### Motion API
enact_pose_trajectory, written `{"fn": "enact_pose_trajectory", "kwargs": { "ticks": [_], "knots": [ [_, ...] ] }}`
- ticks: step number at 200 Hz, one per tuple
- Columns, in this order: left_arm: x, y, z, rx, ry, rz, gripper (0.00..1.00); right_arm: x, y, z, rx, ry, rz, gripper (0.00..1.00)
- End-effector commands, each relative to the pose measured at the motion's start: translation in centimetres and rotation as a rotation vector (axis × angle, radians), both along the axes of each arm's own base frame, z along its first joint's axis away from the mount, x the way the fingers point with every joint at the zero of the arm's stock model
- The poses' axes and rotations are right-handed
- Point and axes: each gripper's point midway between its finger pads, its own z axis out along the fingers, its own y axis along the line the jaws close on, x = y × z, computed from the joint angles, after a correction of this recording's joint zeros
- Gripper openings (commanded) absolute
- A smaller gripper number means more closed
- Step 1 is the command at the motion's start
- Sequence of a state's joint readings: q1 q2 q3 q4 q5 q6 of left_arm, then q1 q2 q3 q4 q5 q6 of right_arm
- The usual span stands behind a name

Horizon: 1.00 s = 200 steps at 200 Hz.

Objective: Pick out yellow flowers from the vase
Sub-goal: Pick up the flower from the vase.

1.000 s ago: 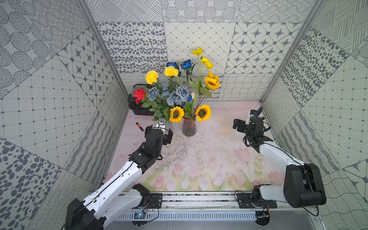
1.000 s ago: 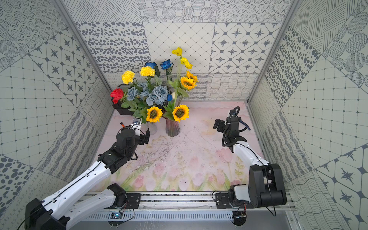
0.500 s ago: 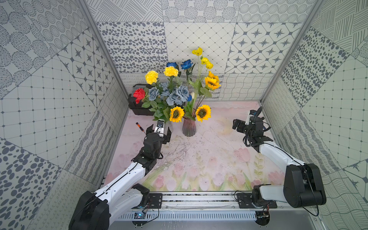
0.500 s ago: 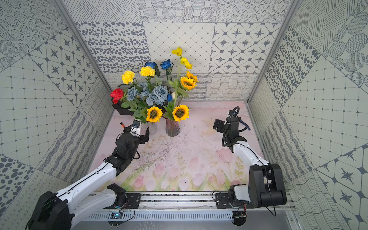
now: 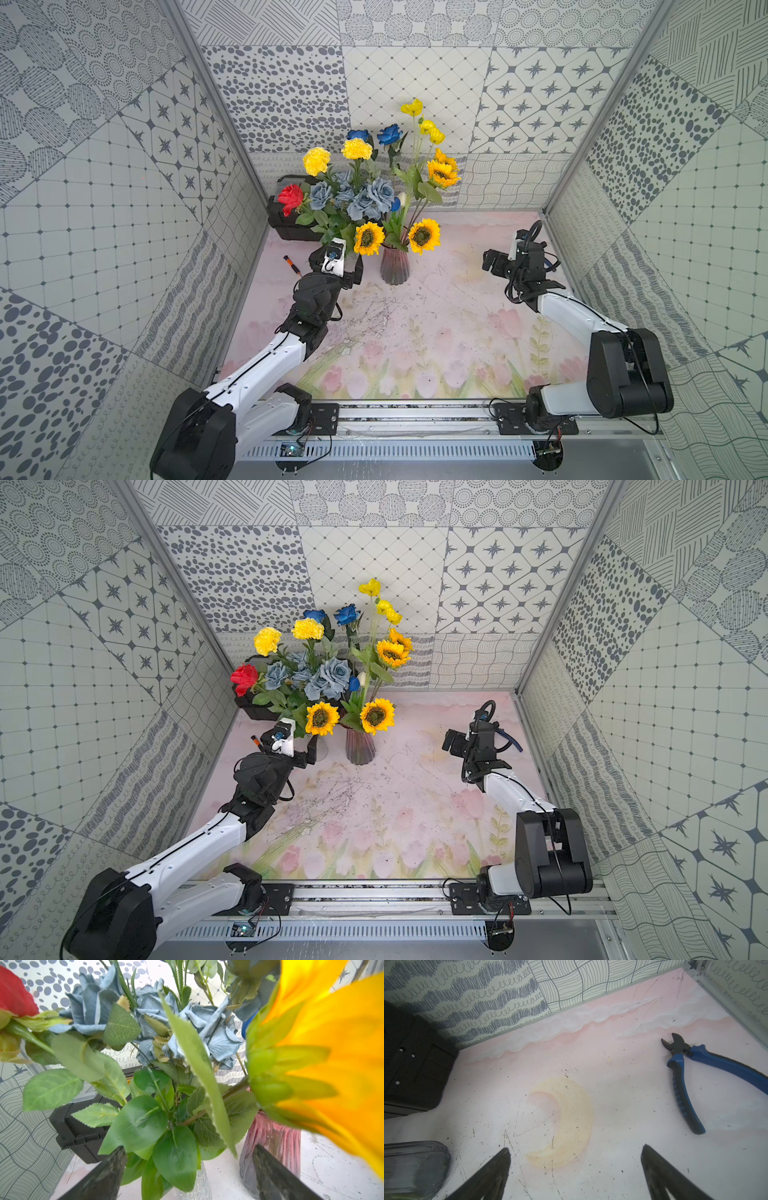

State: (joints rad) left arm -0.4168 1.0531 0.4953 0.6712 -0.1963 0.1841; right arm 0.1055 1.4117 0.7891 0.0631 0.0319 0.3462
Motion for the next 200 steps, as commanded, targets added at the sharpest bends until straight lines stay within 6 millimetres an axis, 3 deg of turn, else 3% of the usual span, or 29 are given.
{"fn": "enact_pose_trajectory", "kwargs": {
  "ticks": [1,71,140,200],
  "knots": [
    [0.1,-0.5,3.4,-0.023,-0.173,-0.044,0.95,1.1,0.7,1.0,0.032,-0.030,0.013,0.98],
    [2.1,-1.4,6.0,-0.003,-0.271,-0.063,0.89,1.3,0.5,1.2,0.009,-0.023,0.016,0.98],
    [3.0,-1.6,5.3,-0.018,-0.275,-0.062,0.56,1.4,0.5,1.4,0.002,-0.024,0.018,0.98],
    [2.9,-2.6,5.7,0.006,-0.228,-0.116,0.34,1.4,0.8,0.6,0.020,-0.005,0.025,0.98]
  ]
}}
